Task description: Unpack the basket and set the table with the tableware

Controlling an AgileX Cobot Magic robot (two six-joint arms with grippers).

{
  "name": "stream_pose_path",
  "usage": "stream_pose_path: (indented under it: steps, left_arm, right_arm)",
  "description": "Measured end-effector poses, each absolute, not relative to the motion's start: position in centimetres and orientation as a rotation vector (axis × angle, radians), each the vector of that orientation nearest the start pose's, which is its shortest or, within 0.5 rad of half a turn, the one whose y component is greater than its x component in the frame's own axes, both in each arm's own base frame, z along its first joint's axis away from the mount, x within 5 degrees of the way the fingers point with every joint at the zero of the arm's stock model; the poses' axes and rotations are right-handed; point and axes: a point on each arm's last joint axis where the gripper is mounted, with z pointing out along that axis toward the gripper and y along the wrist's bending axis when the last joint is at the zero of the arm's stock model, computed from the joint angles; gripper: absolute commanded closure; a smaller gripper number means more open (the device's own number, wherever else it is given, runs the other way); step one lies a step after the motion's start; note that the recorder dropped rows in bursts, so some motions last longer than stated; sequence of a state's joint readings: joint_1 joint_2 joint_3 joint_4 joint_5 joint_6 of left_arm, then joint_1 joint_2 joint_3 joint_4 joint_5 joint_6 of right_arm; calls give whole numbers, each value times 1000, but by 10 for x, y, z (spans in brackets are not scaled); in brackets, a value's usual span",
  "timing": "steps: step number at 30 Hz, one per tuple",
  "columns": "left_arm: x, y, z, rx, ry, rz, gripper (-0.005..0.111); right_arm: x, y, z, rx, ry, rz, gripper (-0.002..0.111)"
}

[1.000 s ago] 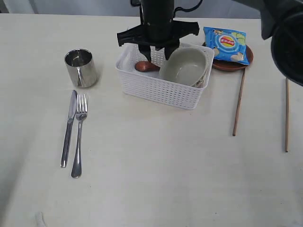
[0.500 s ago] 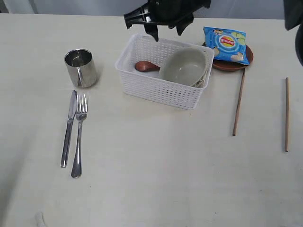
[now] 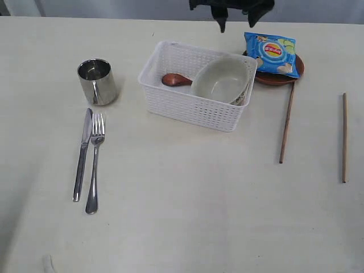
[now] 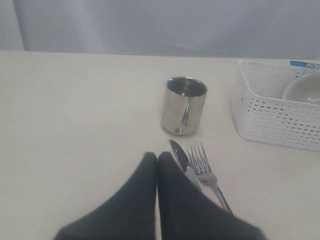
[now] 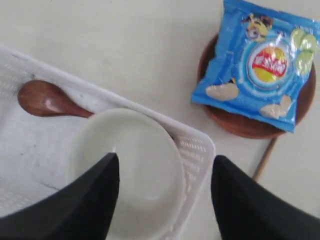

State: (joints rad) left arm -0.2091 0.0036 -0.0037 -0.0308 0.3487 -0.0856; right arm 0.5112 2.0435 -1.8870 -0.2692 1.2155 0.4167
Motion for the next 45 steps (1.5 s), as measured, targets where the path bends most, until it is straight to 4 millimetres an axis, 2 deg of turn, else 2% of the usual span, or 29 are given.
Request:
stream_pose_path:
  steps: [3,7,20,29,31,33,34,39,43,45]
  left_arm:
    - [52,-12,183,94,1836,-237,107]
    - [52,-12,183,94,1836,-237,107]
    - [52,-12,183,94,1836,-237,107]
    - [52,-12,183,94,1836,-237,107]
    - [52,-12,183,94,1836,-237,107]
    - [52,-12,183,94,1836,-237,107]
    - [52,-12,183,94,1836,-237,107]
    - [52,-12,183,94,1836,-237,107]
    - [52,-12,183,94,1836,-237,107]
    - [52,-12,183,94,1836,-237,107]
  right_arm:
    - [391,181,261,-203,2827,-196,56]
    - [387,173,244,-217,2887,-239,56]
    - [385,179,244,-303,2882,-136,57]
    - [397,186,196,-390,2957,-178,59]
    - [399,187,188,-401,2962,-181,74]
    - [400,188,184,-422,2957,-180,101]
    - [401,188,184,-441,2948,-176,109]
    - [401,188,192,-505,2910,-179,109]
    - [402,185,225,-499,2852,-195,109]
    - [399,183,248,-489,2811,-191,109]
